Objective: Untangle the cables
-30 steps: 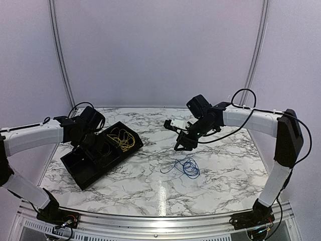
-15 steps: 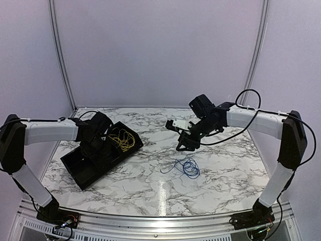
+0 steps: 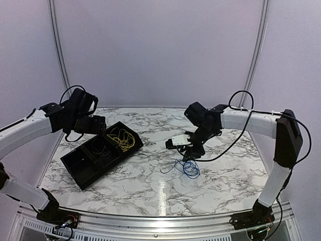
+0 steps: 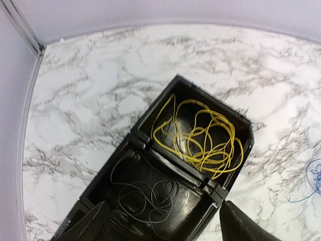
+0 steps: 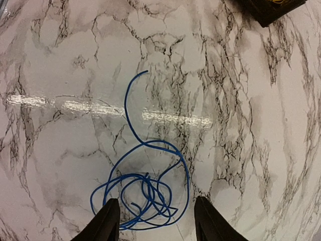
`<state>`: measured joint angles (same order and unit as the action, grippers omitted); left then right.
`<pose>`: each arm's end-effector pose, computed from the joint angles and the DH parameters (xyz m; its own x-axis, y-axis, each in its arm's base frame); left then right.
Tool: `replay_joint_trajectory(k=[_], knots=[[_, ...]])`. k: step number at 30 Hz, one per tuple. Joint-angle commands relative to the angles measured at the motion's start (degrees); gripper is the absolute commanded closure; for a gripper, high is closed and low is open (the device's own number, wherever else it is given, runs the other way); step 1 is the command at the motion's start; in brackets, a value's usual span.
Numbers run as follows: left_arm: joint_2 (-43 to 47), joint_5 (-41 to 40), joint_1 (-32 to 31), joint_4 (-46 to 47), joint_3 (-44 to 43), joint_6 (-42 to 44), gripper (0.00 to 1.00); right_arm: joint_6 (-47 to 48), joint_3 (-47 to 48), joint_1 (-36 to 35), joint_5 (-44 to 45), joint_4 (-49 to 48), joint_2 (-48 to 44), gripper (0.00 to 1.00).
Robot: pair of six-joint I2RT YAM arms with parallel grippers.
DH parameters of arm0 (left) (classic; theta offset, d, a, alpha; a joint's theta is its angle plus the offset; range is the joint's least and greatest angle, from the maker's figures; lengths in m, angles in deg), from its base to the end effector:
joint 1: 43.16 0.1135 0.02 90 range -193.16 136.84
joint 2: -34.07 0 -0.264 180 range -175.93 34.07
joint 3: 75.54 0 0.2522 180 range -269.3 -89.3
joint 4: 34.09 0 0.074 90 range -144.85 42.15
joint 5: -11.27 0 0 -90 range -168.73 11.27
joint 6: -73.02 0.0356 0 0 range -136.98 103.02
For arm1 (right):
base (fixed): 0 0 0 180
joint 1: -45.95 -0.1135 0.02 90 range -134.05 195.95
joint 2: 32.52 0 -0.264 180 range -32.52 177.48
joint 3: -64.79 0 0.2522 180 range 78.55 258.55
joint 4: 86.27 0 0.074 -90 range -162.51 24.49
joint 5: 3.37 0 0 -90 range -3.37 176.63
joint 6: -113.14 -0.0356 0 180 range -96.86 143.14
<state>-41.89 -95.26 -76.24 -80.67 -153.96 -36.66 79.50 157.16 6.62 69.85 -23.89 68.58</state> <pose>0.2448 -0.1474 0.3052 -0.6678 0.0497 -0.7427 0.1351 0.9893 -0.0553 0.2682 0.2330 0.2320 0.1599 -0.8994 -0.4068 -0.9855 -0.1218 -0.1182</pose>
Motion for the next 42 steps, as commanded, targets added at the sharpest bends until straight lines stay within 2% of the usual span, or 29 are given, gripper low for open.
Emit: replay_joint_trajectory(k=[1,4,8,11,12,13,16,17,18,20,24,28,38,42], knots=[[4.5,-3.3,-0.7,2.5,-3.0,3.5,0.20,4.9,4.0,-2.0,7.4,-2.9,4.8,0.49],[5.0,-9.8,-0.9,4.8,-3.1,-1.3,0.02,5.8,6.5,-2.1,9.2,-4.2,8.6,0.49],[4.5,-8.9,-0.9,9.2,-3.5,-3.3,0.01,8.4,7.0,-2.3,9.0,-6.1,12.1,0.49],[6.0,-5.2,-0.9,17.2,-1.0,-3.7,0.01,9.1,7.4,-2.6,7.5,-7.4,14.0,0.51],[6.8,-3.8,-0.9,20.2,0.2,-3.4,0.01,9.2,7.9,-2.6,6.5,-7.1,14.5,0.57],[7.6,-1.8,-0.9,22.8,1.5,-2.4,0.01,8.8,8.5,-2.6,5.4,-7.0,14.9,0.67],[9.4,4.4,-0.9,28.6,4.3,1.2,0.13,5.9,11.7,-2.5,3.0,-5.5,14.8,0.96],[9.4,6.4,-0.9,29.0,4.5,2.1,0.17,4.5,13.0,-2.4,2.6,-4.7,14.3,1.00],[9.1,8.6,-1.0,29.1,4.7,2.7,0.22,3.2,14.2,-2.2,2.0,-3.8,13.7,1.00],[8.7,11.7,-1.8,29.9,5.4,3.3,0.25,0.8,17.3,-1.6,-0.1,-0.9,12.1,1.00],[9.5,15.1,-6.9,36.4,10.2,8.4,0.23,-3.9,25.4,-0.2,-5.9,6.4,9.0,1.00],[8.9,18.6,-10.1,45.4,14.6,8.0,0.22,-8.7,31.7,0.1,-9.1,12.4,7.1,1.00],[-6.7,19.8,-17.5,62.8,11.0,9.7,0.22,-18.9,40.6,0.1,-12.1,15.5,6.2,1.00],[-15.9,20.1,-19.2,70.9,8.4,7.0,0.21,-21.5,42.7,0.0,-12.9,15.6,6.2,1.00]])
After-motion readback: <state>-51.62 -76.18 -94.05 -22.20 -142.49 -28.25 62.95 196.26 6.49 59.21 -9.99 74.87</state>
